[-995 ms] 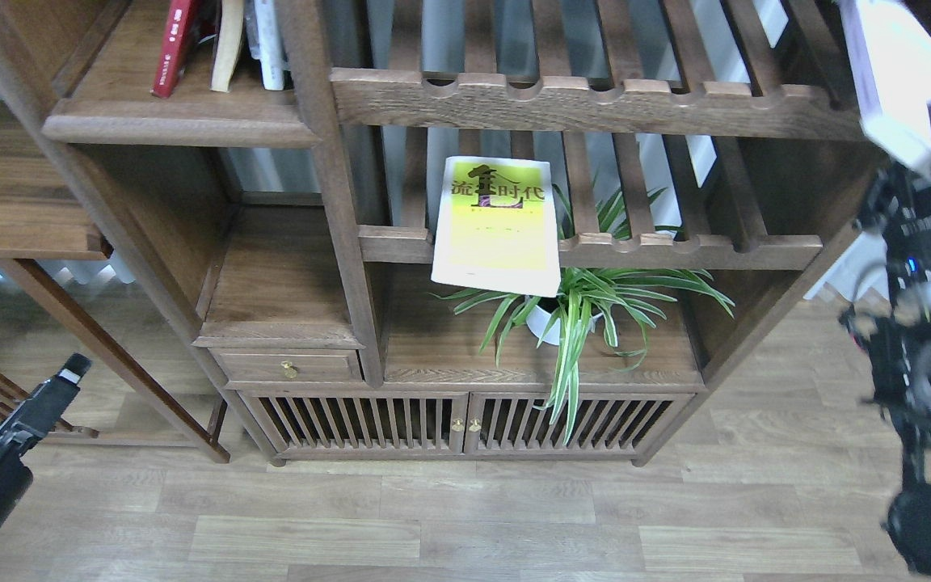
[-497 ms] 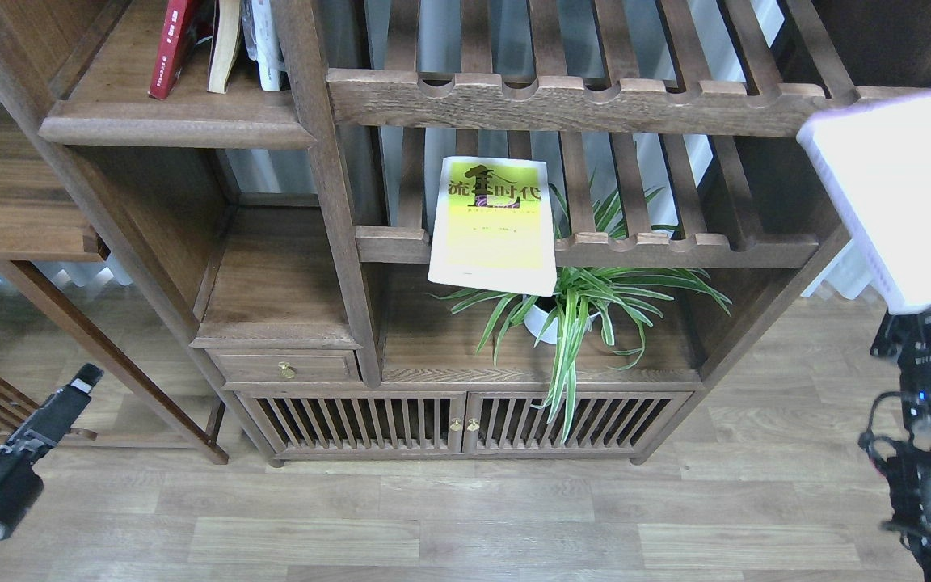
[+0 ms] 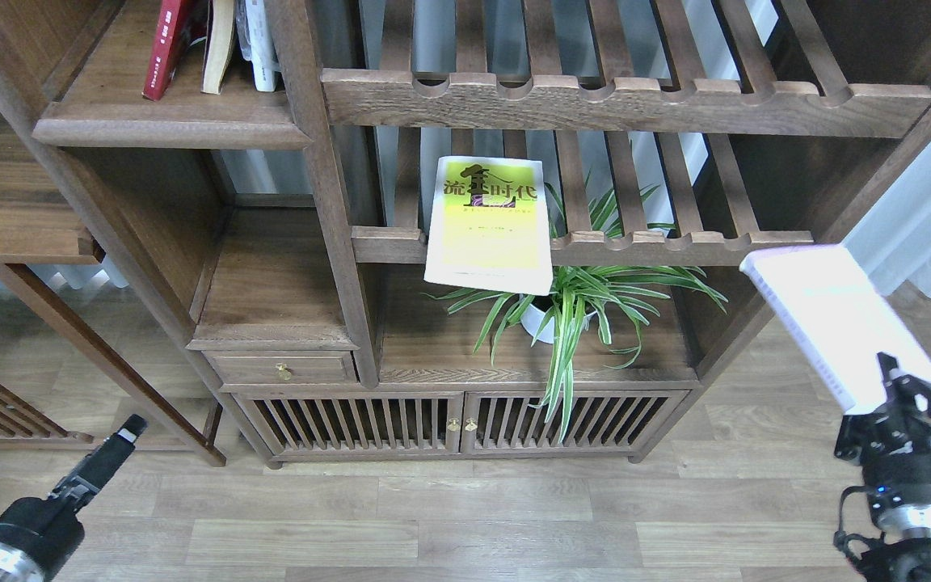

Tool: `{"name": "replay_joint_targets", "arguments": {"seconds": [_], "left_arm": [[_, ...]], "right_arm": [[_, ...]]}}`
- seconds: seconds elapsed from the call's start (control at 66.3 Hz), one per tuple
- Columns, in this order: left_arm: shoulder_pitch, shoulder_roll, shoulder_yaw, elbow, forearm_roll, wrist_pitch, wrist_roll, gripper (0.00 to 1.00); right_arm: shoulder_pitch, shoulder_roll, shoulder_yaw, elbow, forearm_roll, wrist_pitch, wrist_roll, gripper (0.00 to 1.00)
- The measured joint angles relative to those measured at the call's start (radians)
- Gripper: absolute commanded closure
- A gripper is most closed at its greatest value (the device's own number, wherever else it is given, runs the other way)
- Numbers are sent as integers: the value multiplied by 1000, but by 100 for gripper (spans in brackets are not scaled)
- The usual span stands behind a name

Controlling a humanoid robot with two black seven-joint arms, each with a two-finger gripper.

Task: Organize books on shelf
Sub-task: 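Pull the white book off the shelf and lower it toward the robot, then carry the white book toward the left gripper in front of the shelf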

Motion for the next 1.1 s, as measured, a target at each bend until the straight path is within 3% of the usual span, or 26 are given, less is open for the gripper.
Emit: {"name": "replay_joint_targets", "arguments": {"seconds": [0.271,0.648,0.874,1.1], "left_arm": [[49,-73,42,0,-66,0,-16,0],[39,-87,75,-29,-239,0,-4,0],[3,66,281,-111,-633,0,-1,3],[-15,254,339,-193,-656,0,34,0]], "right_arm": [[21,-13,-205,-80,-118,96,-40,88],[50,20,-459,-122,-248,249,-26,88],[146,129,-557,-188,-339,254,-15,88],[241,189,-578,-241,-475,220,15,88]]}}
